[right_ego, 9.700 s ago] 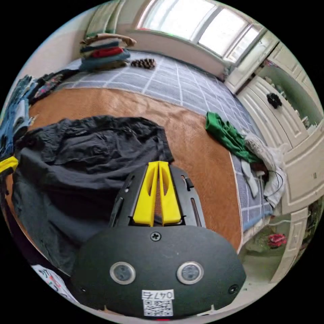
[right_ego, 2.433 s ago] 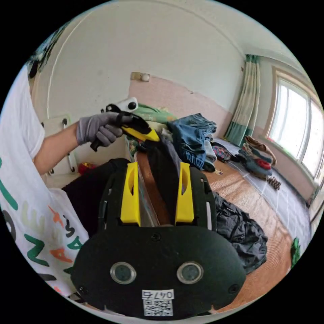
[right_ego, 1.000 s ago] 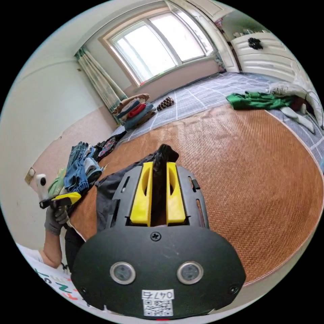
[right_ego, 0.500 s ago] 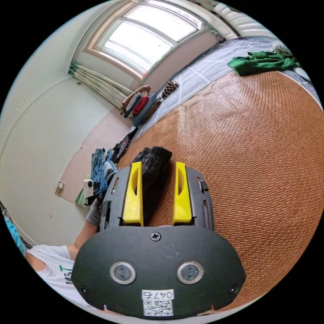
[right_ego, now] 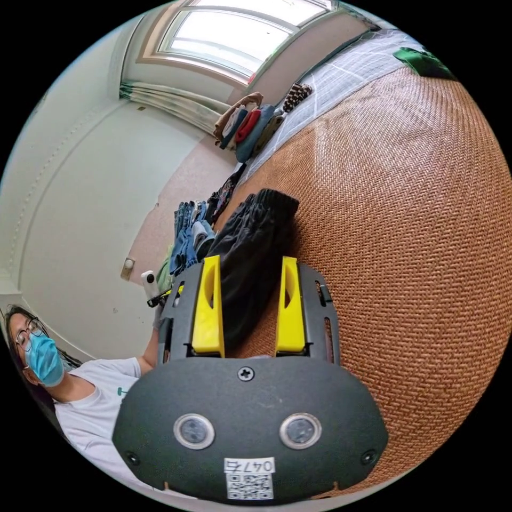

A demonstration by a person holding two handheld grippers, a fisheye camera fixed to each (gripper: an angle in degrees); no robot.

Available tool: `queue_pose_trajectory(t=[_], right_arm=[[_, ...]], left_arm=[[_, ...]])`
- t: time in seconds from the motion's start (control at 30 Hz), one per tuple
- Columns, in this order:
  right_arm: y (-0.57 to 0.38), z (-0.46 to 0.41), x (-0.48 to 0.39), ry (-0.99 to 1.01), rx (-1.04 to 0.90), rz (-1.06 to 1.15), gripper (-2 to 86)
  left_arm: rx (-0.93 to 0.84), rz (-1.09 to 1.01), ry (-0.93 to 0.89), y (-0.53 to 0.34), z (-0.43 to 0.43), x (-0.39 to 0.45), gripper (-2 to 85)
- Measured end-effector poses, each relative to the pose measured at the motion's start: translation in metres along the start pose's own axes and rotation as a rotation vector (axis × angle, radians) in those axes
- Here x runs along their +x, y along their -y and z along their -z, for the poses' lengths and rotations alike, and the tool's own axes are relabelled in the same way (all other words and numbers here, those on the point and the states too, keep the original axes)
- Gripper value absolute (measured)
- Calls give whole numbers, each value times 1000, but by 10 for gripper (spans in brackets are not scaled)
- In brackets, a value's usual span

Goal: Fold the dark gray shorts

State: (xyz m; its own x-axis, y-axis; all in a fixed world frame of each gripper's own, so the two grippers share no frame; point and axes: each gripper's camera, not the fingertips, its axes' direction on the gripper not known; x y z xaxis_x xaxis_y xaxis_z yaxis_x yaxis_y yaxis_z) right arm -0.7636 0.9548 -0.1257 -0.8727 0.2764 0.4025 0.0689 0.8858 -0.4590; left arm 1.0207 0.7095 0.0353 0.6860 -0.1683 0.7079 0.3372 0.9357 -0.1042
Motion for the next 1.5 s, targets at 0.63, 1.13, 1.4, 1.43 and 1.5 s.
queue_pose_trajectory(t=[0.63, 1.13, 1.4, 1.43, 1.5], right_arm=[[75, -53, -145, 401, 217, 129, 2], [418, -426, -385, 374, 396, 100, 2], [475, -639, -292, 289, 543, -249, 9], [471, -658, -256, 237, 466, -323, 16], [463, -664, -220, 165, 418, -374, 22]], left_arm=[[62, -107, -72, -27, 26, -56, -10], [-41, -148, -150, 10, -27, -62, -10], [-38, -73, -295, 12, -36, -97, -10], [-37, -71, -299, 12, -36, -99, -10], [-37, -62, -308, 12, -39, -100, -10]])
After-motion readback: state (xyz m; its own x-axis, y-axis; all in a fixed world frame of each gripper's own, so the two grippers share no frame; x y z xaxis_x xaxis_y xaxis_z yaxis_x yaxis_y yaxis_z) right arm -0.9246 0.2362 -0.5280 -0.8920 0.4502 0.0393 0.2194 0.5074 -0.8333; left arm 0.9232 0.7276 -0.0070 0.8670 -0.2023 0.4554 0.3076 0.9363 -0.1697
